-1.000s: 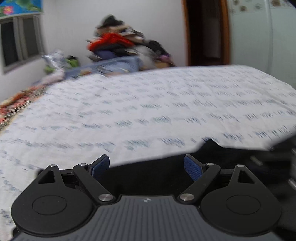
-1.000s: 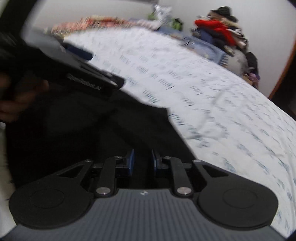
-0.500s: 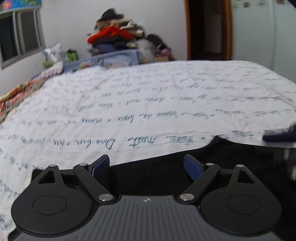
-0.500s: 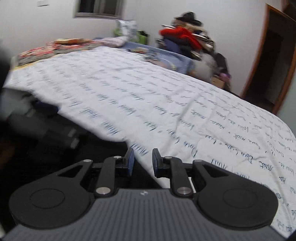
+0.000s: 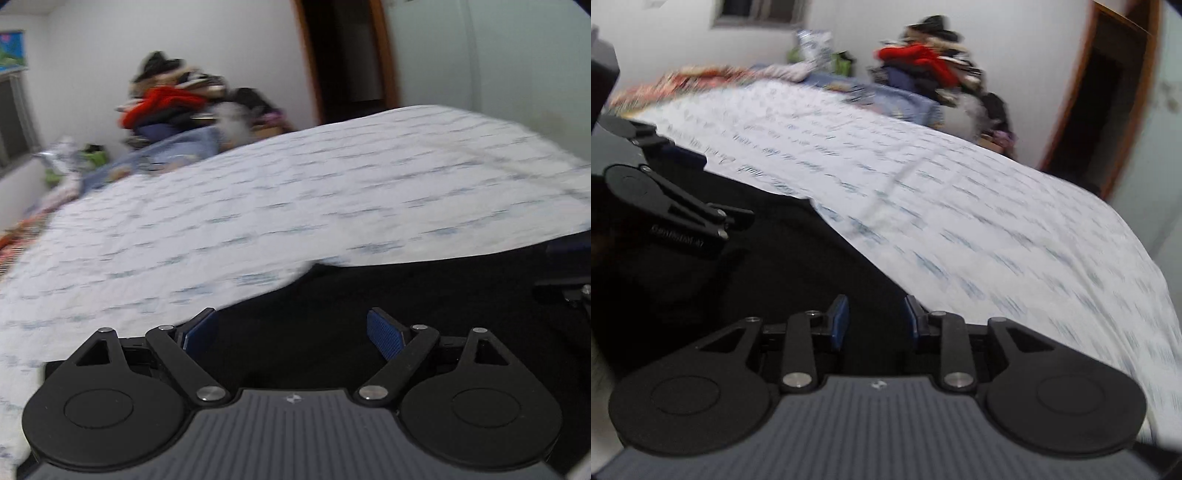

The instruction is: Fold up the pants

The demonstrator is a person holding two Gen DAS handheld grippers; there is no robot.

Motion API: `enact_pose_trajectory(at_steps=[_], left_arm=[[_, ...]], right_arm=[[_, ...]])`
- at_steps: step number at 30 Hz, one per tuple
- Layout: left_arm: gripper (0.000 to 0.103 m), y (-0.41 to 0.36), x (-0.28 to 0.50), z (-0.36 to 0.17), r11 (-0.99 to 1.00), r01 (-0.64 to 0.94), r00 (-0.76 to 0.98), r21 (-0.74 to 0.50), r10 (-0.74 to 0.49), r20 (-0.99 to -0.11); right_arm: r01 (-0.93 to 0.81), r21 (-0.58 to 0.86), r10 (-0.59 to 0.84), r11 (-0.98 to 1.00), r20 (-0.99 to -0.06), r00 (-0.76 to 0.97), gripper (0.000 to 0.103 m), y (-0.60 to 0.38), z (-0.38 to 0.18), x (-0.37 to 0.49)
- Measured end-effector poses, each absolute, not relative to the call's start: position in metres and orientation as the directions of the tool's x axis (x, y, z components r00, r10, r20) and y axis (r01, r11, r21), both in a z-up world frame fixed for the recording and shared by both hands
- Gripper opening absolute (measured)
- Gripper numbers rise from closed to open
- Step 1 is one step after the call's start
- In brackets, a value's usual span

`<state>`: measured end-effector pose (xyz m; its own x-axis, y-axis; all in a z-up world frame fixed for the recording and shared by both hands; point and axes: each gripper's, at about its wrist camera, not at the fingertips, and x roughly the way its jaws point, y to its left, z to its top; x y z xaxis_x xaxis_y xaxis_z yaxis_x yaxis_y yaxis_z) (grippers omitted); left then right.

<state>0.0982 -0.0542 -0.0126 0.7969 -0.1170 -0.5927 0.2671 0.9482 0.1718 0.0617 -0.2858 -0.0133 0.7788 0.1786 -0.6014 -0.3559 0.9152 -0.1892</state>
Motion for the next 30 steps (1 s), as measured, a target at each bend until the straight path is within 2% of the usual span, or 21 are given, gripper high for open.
enact_pose_trajectory(at_steps=[3,7,10,12,15,18,21,22,23,26,30], left_arm=[[0.088,-0.079,0.086,-0.011,0.928,0.355,0.776,0.118,-0.222,-0.590],[0.088,-0.114,0.073,-0.024,0.889,0.421,0.771,0.179,-0.246,-0.588],[0.088,-0.132,0.067,-0.028,0.872,0.442,0.764,0.208,-0.245,-0.597],[0.088,-0.137,0.064,-0.024,0.864,0.454,0.771,0.218,-0.258,-0.582],[0.088,-0.145,0.065,-0.025,0.856,0.449,0.792,0.258,-0.247,-0.559],[0.088,-0.150,0.074,-0.034,0.852,0.437,0.787,0.288,-0.206,-0.582],[0.088,-0.150,0.074,-0.044,0.844,0.435,0.790,0.315,-0.190,-0.582],[0.088,-0.150,0.073,-0.045,0.841,0.434,0.793,0.323,-0.186,-0.580],[0.088,-0.150,0.072,-0.044,0.839,0.434,0.796,0.328,-0.186,-0.576],[0.088,-0.147,0.073,-0.040,0.843,0.429,0.799,0.325,-0.186,-0.572],[0.088,-0.147,0.080,-0.047,0.857,0.422,0.788,0.297,-0.184,-0.588]], right_arm=[[-0.243,-0.082,0.146,0.967,-0.603,0.784,0.030,-0.335,-0.009,0.030],[-0.017,-0.128,-0.069,0.992,-0.639,0.766,0.034,-0.406,-0.026,0.003],[0.172,-0.073,-0.179,0.982,-0.618,0.765,0.034,-0.468,-0.026,-0.006],[0.287,-0.116,-0.298,0.951,-0.597,0.745,0.036,-0.493,-0.018,-0.006],[0.258,-0.133,-0.286,0.957,-0.585,0.759,0.037,-0.499,-0.006,-0.001],[0.176,-0.183,-0.253,0.967,-0.638,0.727,0.039,-0.500,-0.017,0.022],[0.197,-0.134,-0.236,0.971,-0.644,0.728,0.048,-0.522,-0.026,0.040],[0.219,-0.137,-0.255,0.966,-0.635,0.729,0.054,-0.526,-0.026,0.043],[0.246,-0.151,-0.285,0.957,-0.626,0.725,0.055,-0.529,-0.026,0.048],[0.315,-0.146,-0.336,0.938,-0.612,0.716,0.051,-0.537,-0.018,0.048],[0.228,-0.196,-0.300,0.954,-0.605,0.737,0.046,-0.514,-0.016,0.035]])
